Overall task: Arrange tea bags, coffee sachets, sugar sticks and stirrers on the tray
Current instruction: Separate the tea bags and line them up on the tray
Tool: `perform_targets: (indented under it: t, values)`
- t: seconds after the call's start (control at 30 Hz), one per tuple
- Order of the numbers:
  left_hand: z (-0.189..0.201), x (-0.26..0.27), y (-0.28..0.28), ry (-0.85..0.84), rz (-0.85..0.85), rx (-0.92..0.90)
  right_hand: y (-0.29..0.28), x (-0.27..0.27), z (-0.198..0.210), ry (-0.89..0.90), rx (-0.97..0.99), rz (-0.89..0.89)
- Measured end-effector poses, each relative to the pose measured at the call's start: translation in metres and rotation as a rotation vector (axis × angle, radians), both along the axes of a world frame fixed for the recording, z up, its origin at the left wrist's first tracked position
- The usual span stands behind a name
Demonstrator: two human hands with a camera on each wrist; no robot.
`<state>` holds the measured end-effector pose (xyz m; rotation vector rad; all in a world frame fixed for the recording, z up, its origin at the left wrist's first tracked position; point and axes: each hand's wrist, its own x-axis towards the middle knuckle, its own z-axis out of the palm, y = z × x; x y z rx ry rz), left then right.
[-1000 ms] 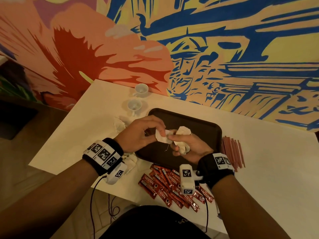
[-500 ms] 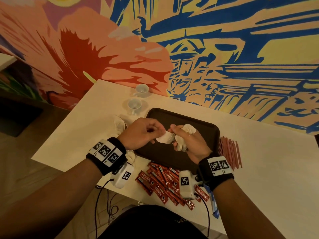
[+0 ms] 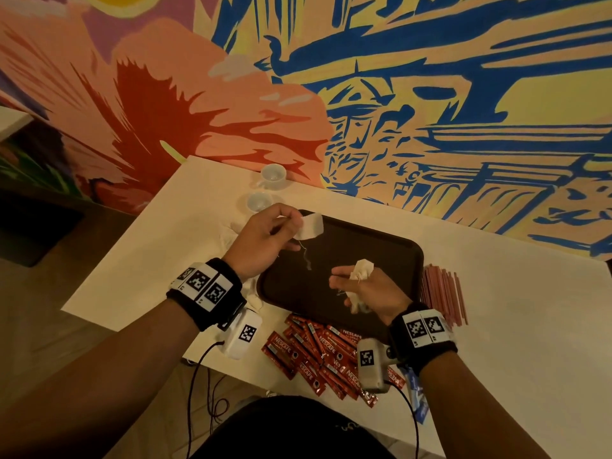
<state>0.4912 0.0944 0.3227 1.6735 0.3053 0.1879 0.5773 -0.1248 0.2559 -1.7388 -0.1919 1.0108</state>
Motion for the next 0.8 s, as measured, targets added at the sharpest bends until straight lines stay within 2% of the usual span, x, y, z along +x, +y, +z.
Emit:
perform_targets:
  t: [0.07,0.2,0.33,0.43,0.6,0.8]
  values:
    - [0.001,0.001,0.006,0.026,-0.068,0.001,0.004,0.005,0.003,-0.065,0.018,-0.076]
    - [0.001,0.008,0.021,0.101,-0.234,-0.004,0.020,0.013,0.023,-0.097,0.237,-0.175]
    - [0.005,0.019,0.033,0.153,-0.409,0.022,0.040,0.018,0.031,-0.011,0.347,-0.049]
    - [0.003,0.030,0.042,0.167,-0.411,0.071,0.054,0.020,0.027,-0.066,0.314,0.014]
    - [-0.004,0.047,0.066,0.202,-0.373,0.205,0.069,0.027,0.018,-0.154,0.213,-0.116]
    - [-0.010,0.069,0.083,0.156,-0.378,0.315,0.082,0.036,0.010,-0.210,0.113,-0.126]
